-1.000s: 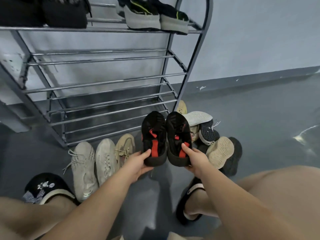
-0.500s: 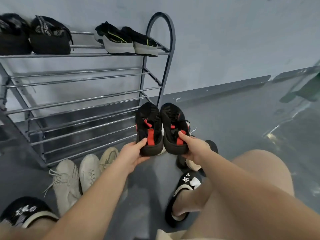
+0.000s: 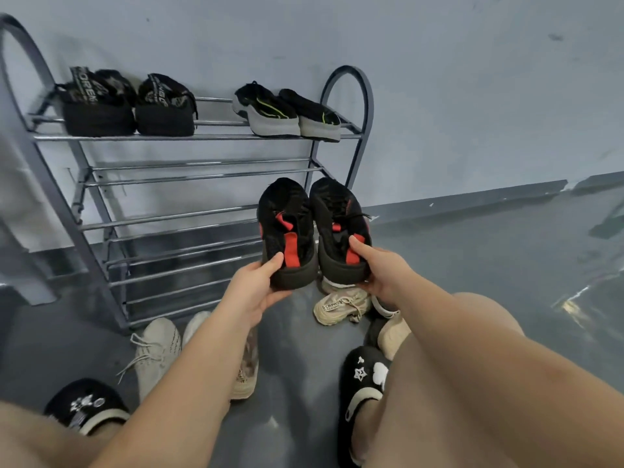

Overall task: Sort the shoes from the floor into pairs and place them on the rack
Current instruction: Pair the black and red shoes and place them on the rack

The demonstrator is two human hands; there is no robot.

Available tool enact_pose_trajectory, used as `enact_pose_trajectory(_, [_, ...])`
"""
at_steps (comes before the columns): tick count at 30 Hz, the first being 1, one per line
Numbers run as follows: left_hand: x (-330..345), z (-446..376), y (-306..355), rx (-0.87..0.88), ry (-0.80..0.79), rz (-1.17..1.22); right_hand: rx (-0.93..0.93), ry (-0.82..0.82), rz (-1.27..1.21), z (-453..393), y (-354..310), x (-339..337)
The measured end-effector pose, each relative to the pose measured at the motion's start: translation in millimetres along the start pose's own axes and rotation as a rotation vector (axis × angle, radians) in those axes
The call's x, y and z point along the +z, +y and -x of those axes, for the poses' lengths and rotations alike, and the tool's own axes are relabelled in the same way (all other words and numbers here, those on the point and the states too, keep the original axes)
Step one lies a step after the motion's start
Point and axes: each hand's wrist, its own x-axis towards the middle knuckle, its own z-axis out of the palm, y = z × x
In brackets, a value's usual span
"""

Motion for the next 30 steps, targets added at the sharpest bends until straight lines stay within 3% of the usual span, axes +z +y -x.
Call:
enact_pose_trajectory(16, [-114, -33, 81, 0.196, 0.412, 0.039, 0.06, -0.349, 0.095, -74, -20, 179])
enact_pose_trajectory(30, [-164, -89, 107, 0.274, 0.615, 0.057, -0.035, -0.376, 0.022, -114, -20, 257])
